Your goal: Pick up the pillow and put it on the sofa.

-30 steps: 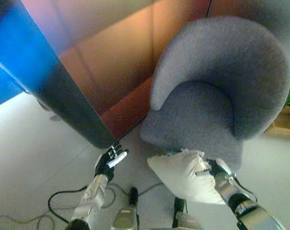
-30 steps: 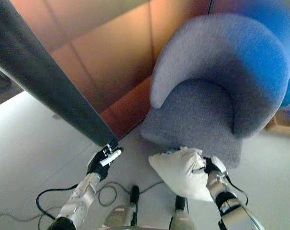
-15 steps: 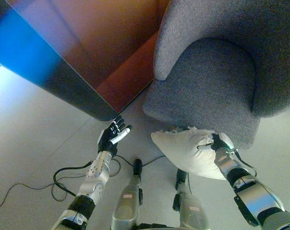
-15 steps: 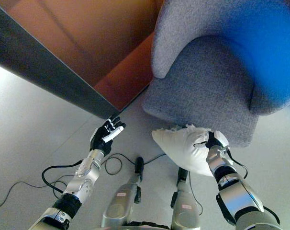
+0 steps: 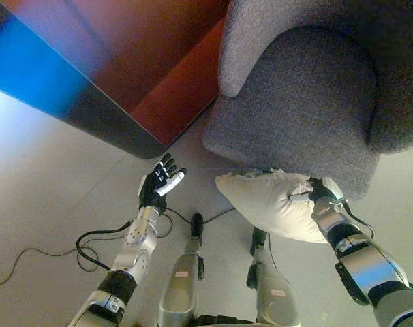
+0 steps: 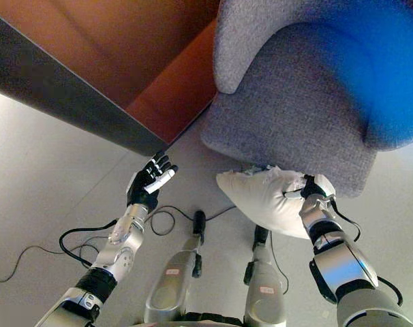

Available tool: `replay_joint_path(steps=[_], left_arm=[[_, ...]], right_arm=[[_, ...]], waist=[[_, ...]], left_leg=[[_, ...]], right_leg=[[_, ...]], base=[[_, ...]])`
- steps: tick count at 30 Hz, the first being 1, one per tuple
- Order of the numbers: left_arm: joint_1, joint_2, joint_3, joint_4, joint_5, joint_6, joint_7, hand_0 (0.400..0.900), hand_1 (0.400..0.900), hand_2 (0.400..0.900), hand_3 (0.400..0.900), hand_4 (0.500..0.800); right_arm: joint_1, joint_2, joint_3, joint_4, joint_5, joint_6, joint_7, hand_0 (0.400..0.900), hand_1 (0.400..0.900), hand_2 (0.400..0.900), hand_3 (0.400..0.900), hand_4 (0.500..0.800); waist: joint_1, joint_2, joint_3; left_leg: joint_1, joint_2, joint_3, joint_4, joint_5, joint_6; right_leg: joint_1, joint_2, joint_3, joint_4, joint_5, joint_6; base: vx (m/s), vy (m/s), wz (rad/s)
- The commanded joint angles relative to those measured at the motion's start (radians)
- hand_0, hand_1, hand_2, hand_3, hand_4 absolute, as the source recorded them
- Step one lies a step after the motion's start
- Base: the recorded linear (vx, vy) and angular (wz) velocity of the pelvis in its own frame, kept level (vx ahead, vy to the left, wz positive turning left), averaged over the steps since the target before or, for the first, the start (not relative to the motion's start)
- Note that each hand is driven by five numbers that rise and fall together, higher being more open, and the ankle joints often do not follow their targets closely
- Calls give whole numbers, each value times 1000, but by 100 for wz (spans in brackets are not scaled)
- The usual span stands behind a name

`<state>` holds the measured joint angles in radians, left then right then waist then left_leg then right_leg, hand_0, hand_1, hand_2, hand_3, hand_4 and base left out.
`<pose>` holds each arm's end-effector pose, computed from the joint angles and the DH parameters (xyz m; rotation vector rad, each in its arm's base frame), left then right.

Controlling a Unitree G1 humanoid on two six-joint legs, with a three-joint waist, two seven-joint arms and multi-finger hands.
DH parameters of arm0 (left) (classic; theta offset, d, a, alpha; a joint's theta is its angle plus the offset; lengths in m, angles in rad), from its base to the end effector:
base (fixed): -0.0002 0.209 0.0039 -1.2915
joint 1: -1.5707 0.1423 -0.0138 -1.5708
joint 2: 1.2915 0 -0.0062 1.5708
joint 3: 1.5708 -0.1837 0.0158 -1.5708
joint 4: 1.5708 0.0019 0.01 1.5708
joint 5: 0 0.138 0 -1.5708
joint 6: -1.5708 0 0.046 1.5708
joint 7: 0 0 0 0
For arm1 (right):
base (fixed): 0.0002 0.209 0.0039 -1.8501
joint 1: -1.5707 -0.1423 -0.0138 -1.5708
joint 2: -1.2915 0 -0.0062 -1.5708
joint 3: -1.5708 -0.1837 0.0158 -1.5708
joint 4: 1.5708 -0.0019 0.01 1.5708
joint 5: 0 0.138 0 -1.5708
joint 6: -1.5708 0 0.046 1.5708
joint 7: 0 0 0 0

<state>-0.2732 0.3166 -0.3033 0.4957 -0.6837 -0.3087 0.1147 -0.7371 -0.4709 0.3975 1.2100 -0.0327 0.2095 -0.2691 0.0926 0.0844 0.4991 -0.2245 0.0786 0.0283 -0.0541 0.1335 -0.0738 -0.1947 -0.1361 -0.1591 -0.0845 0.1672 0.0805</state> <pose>0.2456 0.1744 0.0222 -0.2665 0.0341 0.0218 0.2970 -0.2532 0.0357 -0.8414 0.6112 -0.3180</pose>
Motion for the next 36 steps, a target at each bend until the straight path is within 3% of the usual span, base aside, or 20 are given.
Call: replay_joint_path(steps=[1,18,19,20,21,36], left_arm=[[-67,55,-15,-142,-19,-106,9,900,900,900,900,800],[-101,42,-33,-186,-3,-134,43,900,900,900,900,800],[-102,40,-33,-184,-2,-136,42,900,900,900,900,800],[-103,41,-32,-187,-2,-133,43,900,900,900,900,800],[-104,42,-33,-190,-2,-131,45,900,900,900,900,800],[-98,40,-34,-186,-5,-133,34,900,900,900,900,800]], right_arm=[[-123,-93,68,16,9,-11,5,900,900,900,900,800],[-213,-99,101,25,-4,-39,67,900,900,900,900,800],[-217,-101,103,26,-6,-36,72,810,810,810,810,746],[-216,-102,104,25,-7,-36,73,559,559,559,559,595],[-215,-104,104,26,-8,-38,75,400,400,400,400,500],[-206,-116,86,31,-10,-34,86,400,400,400,400,500]], waist=[[35,-43,21],[40,-23,21],[40,-23,21],[39,-23,21],[40,-23,21],[38,-20,21]], left_leg=[[-69,30,-64,139,-86,-32],[-166,9,-60,139,-69,-30],[-168,9,-60,137,-68,-30],[-170,8,-59,137,-68,-30],[-171,8,-58,138,-67,-29],[-149,3,-50,137,-74,-26]], right_leg=[[-92,-134,51,89,13,111],[-210,-143,29,111,29,110],[-213,-144,29,111,30,110],[-215,-144,28,110,31,110],[-217,-145,27,110,32,110],[-204,-149,19,112,33,109]], base=[[0,0,0],[-4,2,0],[0,0,0],[0,0,0],[0,0,0],[0,0,0]])
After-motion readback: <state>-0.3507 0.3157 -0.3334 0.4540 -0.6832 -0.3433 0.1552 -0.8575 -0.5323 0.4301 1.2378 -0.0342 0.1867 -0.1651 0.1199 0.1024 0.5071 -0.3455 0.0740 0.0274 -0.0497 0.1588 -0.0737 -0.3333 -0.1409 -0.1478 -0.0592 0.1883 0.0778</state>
